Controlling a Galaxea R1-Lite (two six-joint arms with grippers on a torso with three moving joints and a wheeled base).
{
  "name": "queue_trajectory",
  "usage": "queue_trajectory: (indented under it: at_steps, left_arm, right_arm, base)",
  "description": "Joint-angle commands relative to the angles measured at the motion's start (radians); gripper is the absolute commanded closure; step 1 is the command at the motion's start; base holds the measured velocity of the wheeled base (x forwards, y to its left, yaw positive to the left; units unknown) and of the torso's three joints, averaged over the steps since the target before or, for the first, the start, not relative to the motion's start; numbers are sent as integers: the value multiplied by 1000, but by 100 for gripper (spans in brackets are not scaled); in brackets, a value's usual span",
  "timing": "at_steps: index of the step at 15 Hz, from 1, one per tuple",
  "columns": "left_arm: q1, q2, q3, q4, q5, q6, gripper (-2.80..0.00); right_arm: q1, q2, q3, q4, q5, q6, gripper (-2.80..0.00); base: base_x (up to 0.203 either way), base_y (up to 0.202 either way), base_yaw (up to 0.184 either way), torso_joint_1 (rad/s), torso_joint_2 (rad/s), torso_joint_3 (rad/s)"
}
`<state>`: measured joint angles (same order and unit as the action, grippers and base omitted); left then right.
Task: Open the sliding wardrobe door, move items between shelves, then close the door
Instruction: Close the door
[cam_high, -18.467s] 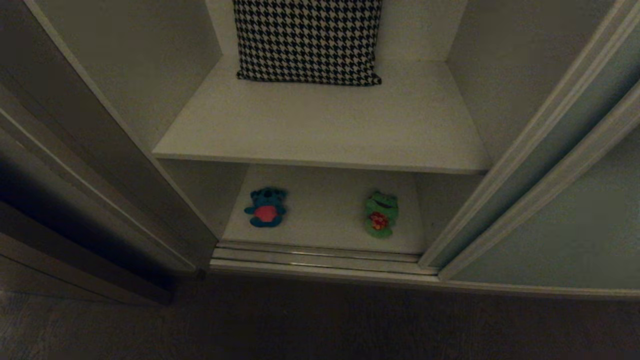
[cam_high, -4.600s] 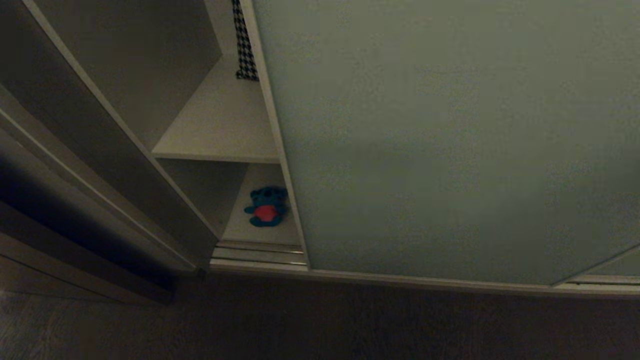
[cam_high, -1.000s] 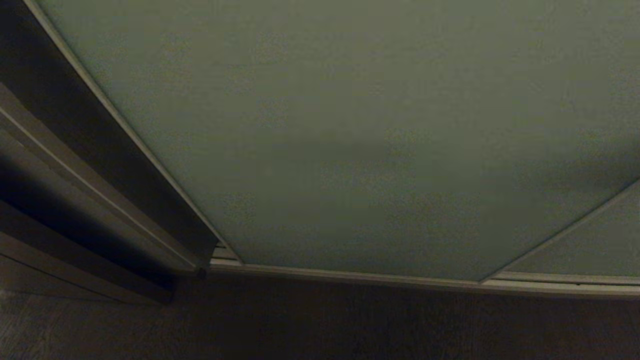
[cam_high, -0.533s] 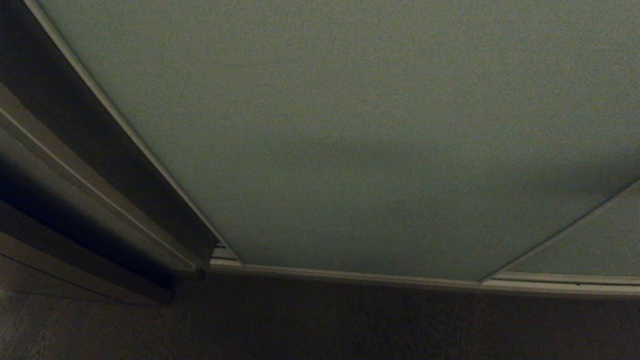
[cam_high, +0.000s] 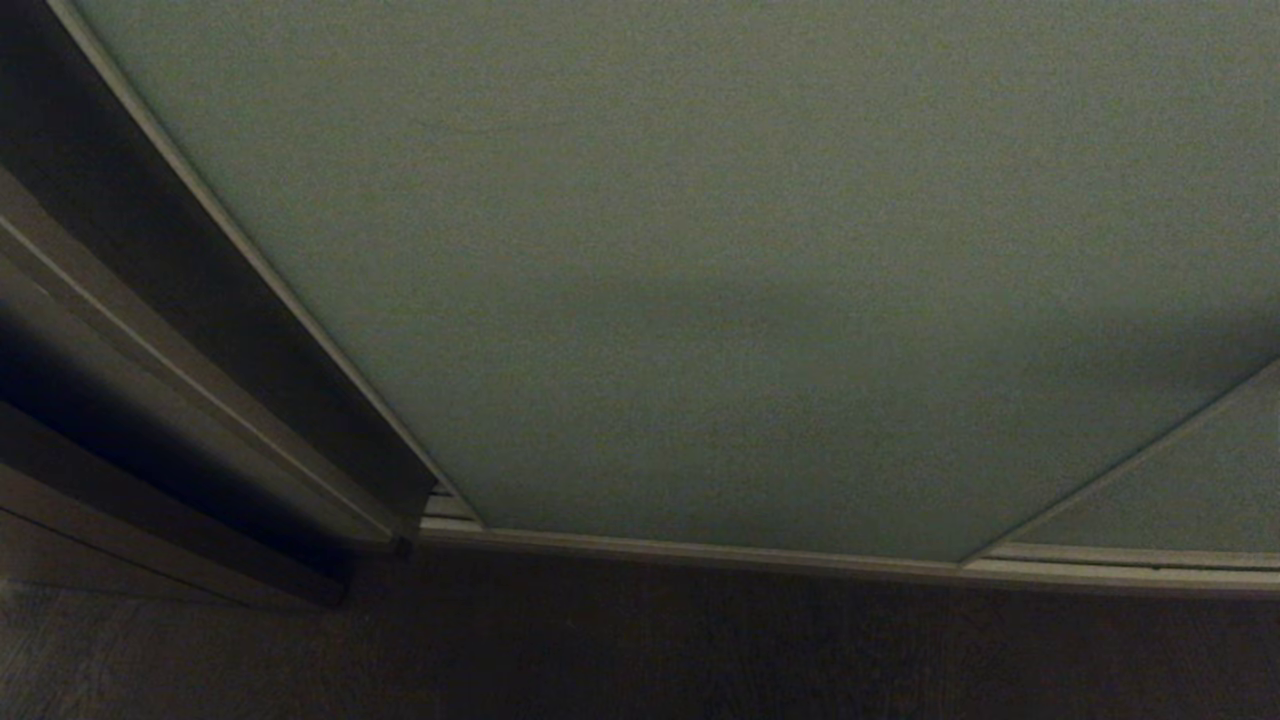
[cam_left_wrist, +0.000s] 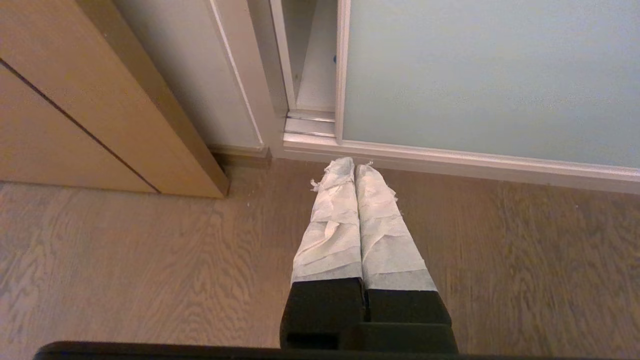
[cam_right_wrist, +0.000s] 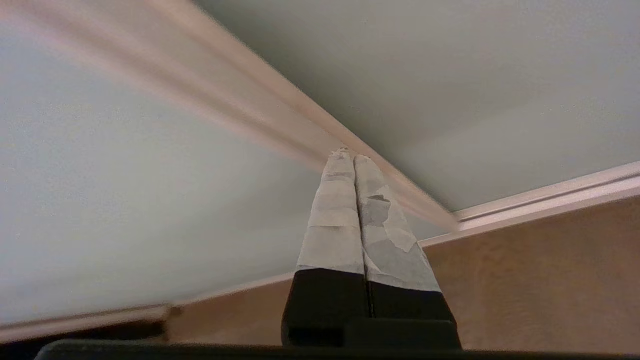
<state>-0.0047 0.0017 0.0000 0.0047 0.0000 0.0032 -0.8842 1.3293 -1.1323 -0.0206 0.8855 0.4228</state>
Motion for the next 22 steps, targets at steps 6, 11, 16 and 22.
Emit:
queue_trajectory:
  at_steps: [6,11,16,22]
  left_arm:
    - [0,1,0,0,0,0,0]
    - [0,1,0,0,0,0,0]
    - [0,1,0,0,0,0,0]
    - [0,1,0,0,0,0,0]
  right_arm:
    - [44,143,-82,-7,-2,4,0]
    - [89,162,-110,-13,-39,4,0]
    - [124,167,-110,-13,-46,5,0]
    - [169,122,-80,-13,-48,4,0]
  base:
    - [0,0,0,0,0,0]
    - [0,0,0,0,0,0]
    - [0,0,0,0,0,0]
    - [0,0,0,0,0,0]
